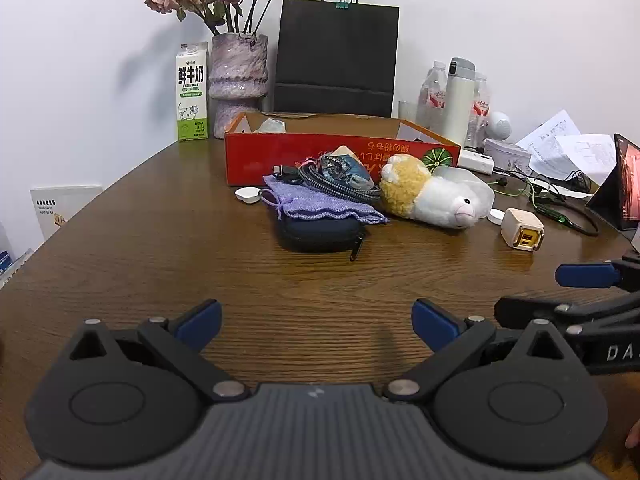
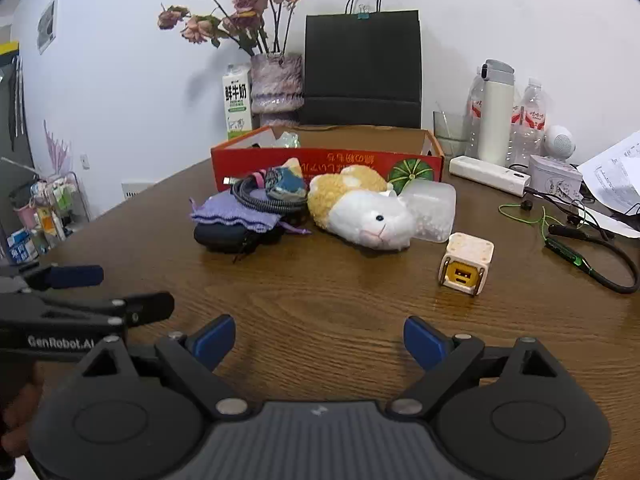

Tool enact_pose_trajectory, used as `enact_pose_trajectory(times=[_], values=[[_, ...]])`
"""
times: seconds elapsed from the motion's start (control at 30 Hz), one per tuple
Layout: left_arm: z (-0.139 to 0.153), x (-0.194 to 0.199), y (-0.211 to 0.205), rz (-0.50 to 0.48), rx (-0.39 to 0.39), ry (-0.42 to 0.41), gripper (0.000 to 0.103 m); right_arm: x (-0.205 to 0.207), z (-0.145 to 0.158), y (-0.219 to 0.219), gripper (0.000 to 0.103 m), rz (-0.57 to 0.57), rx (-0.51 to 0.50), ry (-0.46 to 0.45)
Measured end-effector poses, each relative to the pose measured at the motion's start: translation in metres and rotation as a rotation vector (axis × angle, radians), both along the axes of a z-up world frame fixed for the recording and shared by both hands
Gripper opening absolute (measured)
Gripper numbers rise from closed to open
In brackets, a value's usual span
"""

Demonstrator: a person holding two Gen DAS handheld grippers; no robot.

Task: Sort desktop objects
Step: 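Withdraw both tools from the box back over the table, then grasp the black braided cable with left tool while right tool grasps blue-wrapped item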

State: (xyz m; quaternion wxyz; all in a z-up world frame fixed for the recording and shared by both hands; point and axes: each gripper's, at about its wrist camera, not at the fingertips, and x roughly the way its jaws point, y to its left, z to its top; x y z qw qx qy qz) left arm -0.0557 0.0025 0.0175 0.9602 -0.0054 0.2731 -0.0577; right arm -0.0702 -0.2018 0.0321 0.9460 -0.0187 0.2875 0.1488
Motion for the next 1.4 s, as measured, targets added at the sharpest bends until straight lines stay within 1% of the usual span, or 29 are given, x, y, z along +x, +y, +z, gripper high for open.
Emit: enact_pose_trajectory(times=[0.13,0.23,0.33,0.43,0.57,0.67,0.77,0.83,0.9,0.97,1.0,1.03,1.07,1.1,1.13,1.17,1.2,1.23,1.27,1.3,1.37,1.4], values=[[-0.002,0.004,0.0,-0.005,-0.008,0.024,0.103,0.002,-0.002,0.002,0.091,0.004,-0.003,0.004],[-0.001,0.006,0.001,-0.004,-0.034,0.021,0.103,0.005,-0.002,0.001,0.091,-0.001,0.003,0.01],[0.0,0.011,0.001,-0.004,-0.029,0.016,0.103,0.011,0.0,-0.004,0.091,-0.01,-0.003,0.003],[0.001,0.019,-0.001,-0.001,-0.018,0.013,0.103,0.023,0.005,-0.011,0.091,-0.053,-0.034,-0.013],[0.004,0.029,0.001,0.004,-0.023,-0.011,0.103,0.049,0.011,-0.028,0.091,-0.131,-0.029,-0.014],[0.013,0.045,0.001,0.008,-0.023,-0.033,0.103,0.067,0.013,-0.041,0.091,-0.189,-0.032,-0.025],[0.025,0.068,-0.003,0.004,-0.026,-0.082,0.103,0.087,0.013,-0.05,0.091,-0.238,-0.041,-0.022],[0.03,0.091,-0.008,0.007,-0.022,-0.077,0.103,0.098,0.011,-0.054,0.091,-0.252,-0.05,-0.013],[0.035,0.116,-0.01,-0.001,-0.028,-0.064,0.101,0.108,0.009,-0.056,0.089,-0.26,-0.051,-0.001],[0.039,0.138,-0.01,0.01,-0.038,-0.061,0.092,0.112,0.01,-0.056,0.088,-0.256,-0.054,-0.01],[0.041,0.148,-0.01,0.02,-0.043,-0.056,0.091,0.112,0.013,-0.055,0.088,-0.249,-0.058,-0.021],[0.044,0.154,-0.01,0.014,-0.054,-0.056,0.09,0.11,0.016,-0.054,0.085,-0.238,-0.059,-0.035],[0.045,0.16,-0.01,-0.004,-0.067,-0.056,0.09,0.108,0.02,-0.053,0.08,-0.229,-0.056,-0.058],[0.046,0.166,-0.01,-0.031,-0.075,-0.054,0.09,0.104,0.025,-0.052,0.08,-0.216,-0.05,-0.09],[0.046,0.17,-0.01,-0.034,-0.063,-0.049,0.09,0.1,0.032,-0.048,0.08,-0.181,-0.037,-0.128],[0.046,0.173,-0.009,-0.01,-0.038,-0.04,0.087,0.099,0.038,-0.045,0.079,-0.143,-0.019,-0.144],[0.045,0.174,-0.006,0.026,-0.018,-0.035,0.085,0.102,0.043,-0.04,0.078,-0.091,0.005,-0.146],[0.043,0.171,0.001,0.052,-0.025,-0.035,0.084,0.107,0.048,-0.033,0.075,-0.03,0.033,-0.141],[0.04,0.168,0.009,0.064,-0.054,-0.026,0.084,0.115,0.052,-0.023,0.071,0.042,0.059,-0.135],[0.037,0.165,0.018,0.064,-0.091,-0.001,0.083,0.122,0.054,-0.015,0.07,0.087,0.065,-0.127],[0.032,0.161,0.029,0.065,-0.142,0.042,0.075,0.148,0.053,0.011,0.065,0.222,0.039,-0.114],[0.03,0.159,0.033,0.066,-0.148,0.056,0.074,0.159,0.051,0.023,0.065,0.266,0.012,-0.117]])
